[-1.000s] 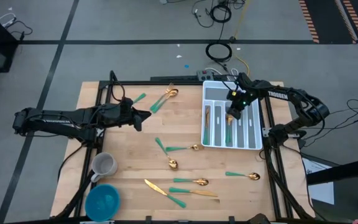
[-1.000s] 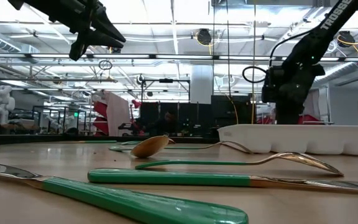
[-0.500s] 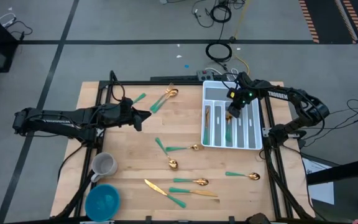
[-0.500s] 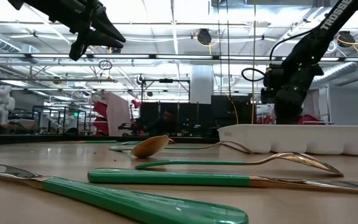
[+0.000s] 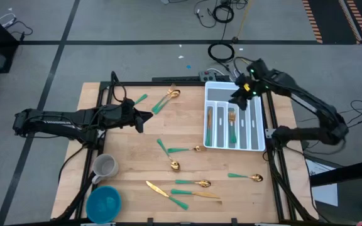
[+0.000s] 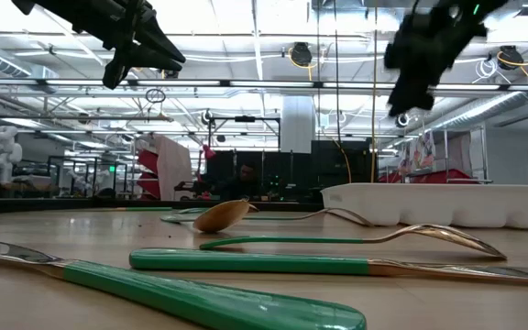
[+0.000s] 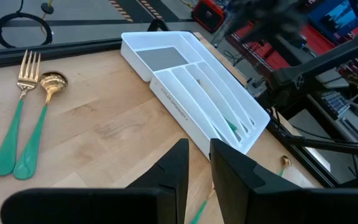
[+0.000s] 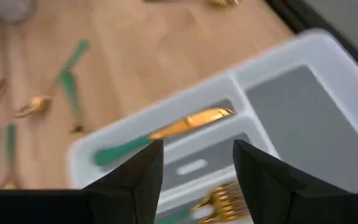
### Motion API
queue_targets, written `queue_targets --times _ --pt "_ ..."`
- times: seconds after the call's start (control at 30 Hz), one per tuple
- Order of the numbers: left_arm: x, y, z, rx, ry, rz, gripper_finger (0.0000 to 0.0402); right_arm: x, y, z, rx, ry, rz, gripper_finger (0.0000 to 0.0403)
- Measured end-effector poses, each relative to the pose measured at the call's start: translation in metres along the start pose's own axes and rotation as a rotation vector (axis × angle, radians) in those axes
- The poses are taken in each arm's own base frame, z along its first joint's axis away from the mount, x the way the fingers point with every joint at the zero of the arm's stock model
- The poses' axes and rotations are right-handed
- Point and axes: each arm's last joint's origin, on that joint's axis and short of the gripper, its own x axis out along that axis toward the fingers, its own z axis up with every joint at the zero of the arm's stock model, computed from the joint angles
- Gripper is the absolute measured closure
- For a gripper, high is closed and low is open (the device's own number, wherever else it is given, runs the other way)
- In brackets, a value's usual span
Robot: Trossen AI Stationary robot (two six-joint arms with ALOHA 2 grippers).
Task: Sort silverware
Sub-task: Put the bottom right green spoon into the white cutlery tray
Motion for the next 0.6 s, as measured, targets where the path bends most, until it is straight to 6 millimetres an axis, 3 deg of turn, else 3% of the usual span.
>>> queue_targets --times 0.13,0.27,0.4,0.6 --pt "0.0 0.0 0.0 0.004 0.0 0.0 0.0329 -0.033 0.05 -0.012 -0.022 0.089 -0.004 0.0215" --pt "0.0 0.0 0.0 0.004 0.0 0.0 0.0329 -0.043 0.085 -0.039 0.168 0.227 -0.055 0.0215" --pt "0.0 0.0 0.0 0.004 -0.006 0.007 0.0329 -0.041 0.108 -0.063 0.278 0.382 -0.113 0.0215" --pt "0.0 0.0 0.0 0.001 -0.007 0.008 0.0329 -0.013 0.132 -0.102 0.277 0.578 -0.134 0.0215"
